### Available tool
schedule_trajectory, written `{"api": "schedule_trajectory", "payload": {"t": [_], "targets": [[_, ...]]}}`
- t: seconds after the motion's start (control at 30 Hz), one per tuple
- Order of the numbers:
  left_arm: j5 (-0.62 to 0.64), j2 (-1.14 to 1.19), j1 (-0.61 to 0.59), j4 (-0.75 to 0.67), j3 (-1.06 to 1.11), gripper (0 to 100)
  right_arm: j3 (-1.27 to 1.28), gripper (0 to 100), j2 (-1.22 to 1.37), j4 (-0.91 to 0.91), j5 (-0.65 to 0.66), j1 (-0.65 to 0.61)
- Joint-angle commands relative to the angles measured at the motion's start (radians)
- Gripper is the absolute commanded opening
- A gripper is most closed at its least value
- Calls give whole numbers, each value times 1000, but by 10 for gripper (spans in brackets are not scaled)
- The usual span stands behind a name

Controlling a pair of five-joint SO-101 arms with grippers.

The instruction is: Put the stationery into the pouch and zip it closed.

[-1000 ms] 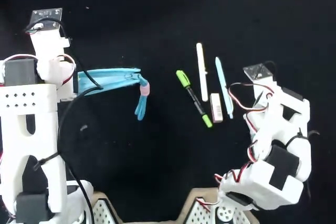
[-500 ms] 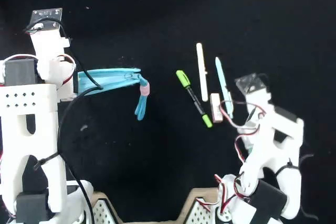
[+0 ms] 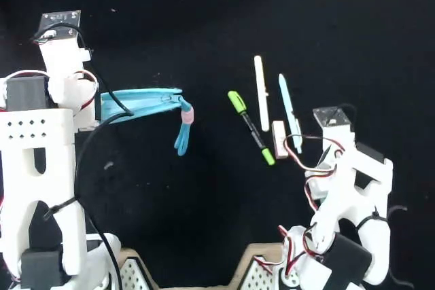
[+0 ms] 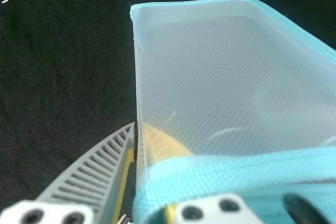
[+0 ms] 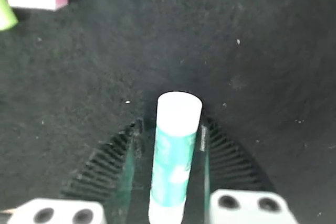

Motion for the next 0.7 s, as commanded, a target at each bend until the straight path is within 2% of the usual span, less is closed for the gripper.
{"api": "schedule_trajectory", "payload": {"t": [0.0,0.17,0.33,0.47,0.5,0.57,0.67], "targets": [[12,9,4,-2,42,30,-13,165,-27,-55,-40,18],[12,9,4,-2,42,30,44,165,-25,-152,-40,18],[12,9,4,-2,42,30,56,161,-25,-161,-40,18],[12,9,4,-2,42,30,58,3,-31,-161,-41,20],[12,9,4,-2,42,30,56,26,-35,-160,-52,20],[12,9,4,-2,42,30,31,9,-36,-158,-69,21],[12,9,4,-2,42,30,-47,10,-71,-52,-68,18]]}}
